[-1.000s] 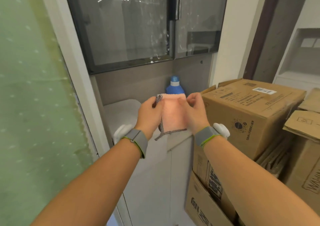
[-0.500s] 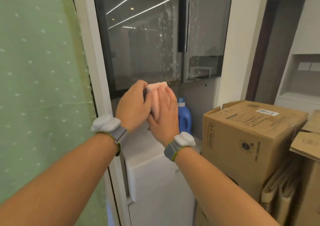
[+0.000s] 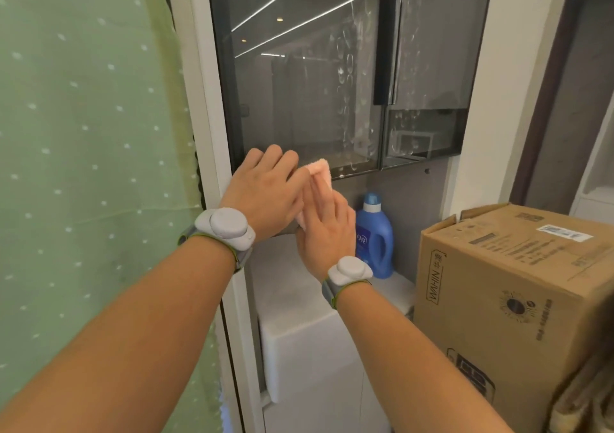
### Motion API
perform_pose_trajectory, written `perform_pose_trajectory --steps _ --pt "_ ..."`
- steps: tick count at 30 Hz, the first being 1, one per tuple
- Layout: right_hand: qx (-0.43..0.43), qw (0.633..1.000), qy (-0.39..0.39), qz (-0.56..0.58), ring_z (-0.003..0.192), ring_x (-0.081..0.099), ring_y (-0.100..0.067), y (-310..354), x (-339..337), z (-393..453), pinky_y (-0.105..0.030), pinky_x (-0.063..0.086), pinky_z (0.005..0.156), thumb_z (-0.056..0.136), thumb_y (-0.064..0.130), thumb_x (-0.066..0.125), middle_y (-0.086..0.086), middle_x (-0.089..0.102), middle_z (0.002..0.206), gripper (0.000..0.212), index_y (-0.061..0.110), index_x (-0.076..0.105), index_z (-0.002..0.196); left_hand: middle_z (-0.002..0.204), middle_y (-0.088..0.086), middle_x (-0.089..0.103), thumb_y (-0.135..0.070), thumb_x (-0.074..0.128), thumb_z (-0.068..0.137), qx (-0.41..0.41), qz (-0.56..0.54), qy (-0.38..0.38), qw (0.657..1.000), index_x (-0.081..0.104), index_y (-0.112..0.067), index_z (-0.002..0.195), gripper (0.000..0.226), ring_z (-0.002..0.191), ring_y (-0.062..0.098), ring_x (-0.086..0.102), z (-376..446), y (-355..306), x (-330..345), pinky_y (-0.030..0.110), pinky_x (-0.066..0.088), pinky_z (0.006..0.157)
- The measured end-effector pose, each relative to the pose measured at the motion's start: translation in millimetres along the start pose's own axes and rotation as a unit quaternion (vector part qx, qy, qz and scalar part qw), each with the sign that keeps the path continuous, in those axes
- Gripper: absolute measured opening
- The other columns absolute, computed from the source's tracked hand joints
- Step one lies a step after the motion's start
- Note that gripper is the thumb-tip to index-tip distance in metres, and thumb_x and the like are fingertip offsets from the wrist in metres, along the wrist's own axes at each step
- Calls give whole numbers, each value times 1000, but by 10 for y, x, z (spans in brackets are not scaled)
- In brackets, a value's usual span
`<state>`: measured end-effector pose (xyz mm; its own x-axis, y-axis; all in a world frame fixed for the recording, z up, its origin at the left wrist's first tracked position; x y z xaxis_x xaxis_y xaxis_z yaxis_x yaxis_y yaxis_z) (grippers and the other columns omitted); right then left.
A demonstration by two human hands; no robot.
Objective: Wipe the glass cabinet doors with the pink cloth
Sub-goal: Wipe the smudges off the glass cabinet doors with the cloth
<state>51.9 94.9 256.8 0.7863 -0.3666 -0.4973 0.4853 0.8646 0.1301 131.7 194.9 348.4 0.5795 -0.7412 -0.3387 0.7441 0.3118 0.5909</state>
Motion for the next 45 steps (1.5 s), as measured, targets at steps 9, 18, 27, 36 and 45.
perform_pose_trajectory --steps 9,18,27,36,45 --pt "94 995 -21 35 116 56 -45 -610 1 170 -52 53 93 74 14 76 -21 38 160 89 4 38 154 77 9 57 -24 53 91 21 22 -38 999 57 -12 80 16 77 32 55 94 -74 187 44 40 69" --pt "54 995 -52 71 114 61 -44 -186 226 90 -47 51 84 86 -1 66 -21 36 162 72 6 42 154 78 11 52 -23 52 84 25 -1 -41 999 53 -10 80 13 74 32 50 45 -48 146 45 38 67" --pt "-63 987 -124 85 104 56 -38 -447 157 135 -47 53 81 81 -4 61 -19 35 159 80 10 33 155 81 10 53 -28 54 82 32 21 5 999 54 -11 81 17 77 32 49 53 -63 172 44 39 69" --pt "20 996 -84 34 84 55 -34 -846 299 222 -38 50 64 82 2 51 -10 23 166 83 13 25 160 86 11 57 -29 53 84 32 34 35 998 60 -9 76 23 82 33 52 60 -78 163 44 41 71" --pt "-54 994 -47 80 87 58 -38 -856 206 209 -46 53 69 85 -3 51 -11 23 168 89 22 16 163 86 9 54 -24 53 86 49 51 22 997 61 -9 80 18 79 30 48 217 -268 274 43 38 68"
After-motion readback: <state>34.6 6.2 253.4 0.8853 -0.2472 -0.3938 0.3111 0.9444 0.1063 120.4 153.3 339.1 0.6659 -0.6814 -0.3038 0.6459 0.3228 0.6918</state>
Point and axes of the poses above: each hand's wrist, its own z-axis towards the middle knuckle, its own x-axis out of the palm, y = z × x, the point moved 2 cm from there along z, towards the middle knuckle
